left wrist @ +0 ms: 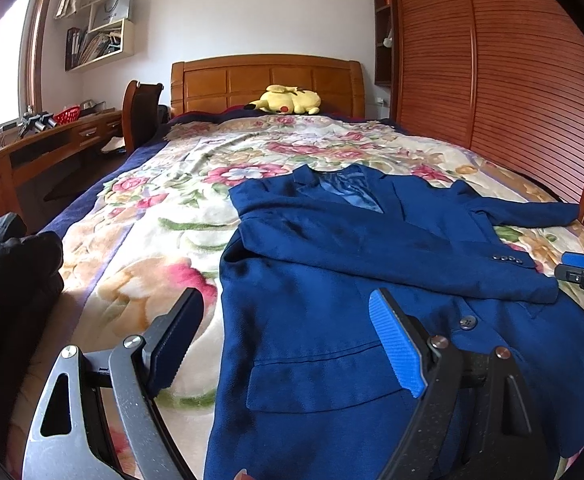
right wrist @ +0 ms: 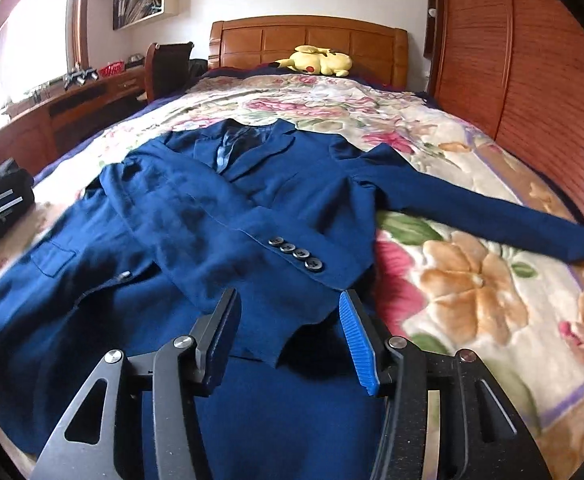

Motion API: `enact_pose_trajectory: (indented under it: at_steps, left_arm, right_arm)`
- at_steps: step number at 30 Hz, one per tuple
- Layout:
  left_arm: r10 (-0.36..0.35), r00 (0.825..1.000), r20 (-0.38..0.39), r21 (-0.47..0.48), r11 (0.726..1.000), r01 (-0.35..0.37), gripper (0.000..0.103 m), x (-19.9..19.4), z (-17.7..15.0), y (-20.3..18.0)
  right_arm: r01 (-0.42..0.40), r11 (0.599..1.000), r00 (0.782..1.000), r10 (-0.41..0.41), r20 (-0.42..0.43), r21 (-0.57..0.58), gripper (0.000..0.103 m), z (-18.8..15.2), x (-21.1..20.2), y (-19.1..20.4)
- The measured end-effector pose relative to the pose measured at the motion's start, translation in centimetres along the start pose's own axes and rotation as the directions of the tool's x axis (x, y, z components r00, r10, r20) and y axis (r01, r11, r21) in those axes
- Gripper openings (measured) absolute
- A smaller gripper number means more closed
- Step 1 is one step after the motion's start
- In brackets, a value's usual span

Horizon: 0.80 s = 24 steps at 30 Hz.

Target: Fold large clothes

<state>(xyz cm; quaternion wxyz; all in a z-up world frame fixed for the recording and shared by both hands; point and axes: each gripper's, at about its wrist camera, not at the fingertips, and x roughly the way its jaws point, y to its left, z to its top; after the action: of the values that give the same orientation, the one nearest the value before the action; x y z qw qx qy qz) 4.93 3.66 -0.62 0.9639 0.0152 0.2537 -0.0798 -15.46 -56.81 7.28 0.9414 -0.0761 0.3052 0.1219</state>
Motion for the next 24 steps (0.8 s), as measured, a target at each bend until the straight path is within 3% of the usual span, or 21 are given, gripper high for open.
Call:
enact_pose_trajectory:
  at_steps: [7,15,19,21,24]
  left_arm:
    - [0.006,1.0,0.027,0.03,1.0,-0.007,0.085,-0.7,0.1,-1.0]
    - [-0.052,0.998,0.042,0.039,0.998,0.051,0.085,-1.0,0.5,-3.1]
    - [-0.076,0.996,0.041,0.062,0.995,0.073,0.085,-0.9,0.5,-4.7]
    - [-0.087,0.995,0.04,0.073,0.994,0.084,0.085,-0.9,0.5,-5.4]
    - [-0.092,0.995,0.045,0.093,0.992,0.087,0.085,-0.9,0.4,-6.3]
  right_arm:
    - [0.015,0.999,1.0,-0.014,0.014,-0.033,0.053,0.0,0.0,0.3]
    - [0.04,0.999,0.999,-0.039,0.033,-0.036,0.053,0.6,-0.3,-2.0]
    - [0.064,0.998,0.997,-0.065,0.044,0.017,0.055,1.4,-0.6,-5.7]
    - [0.085,0.995,0.995,-0.087,0.042,0.056,0.066,1.8,-0.5,-8.3]
    - [0.142,0.983,0.988,-0.147,0.038,0.12,0.071,2.1,-0.2,-12.4]
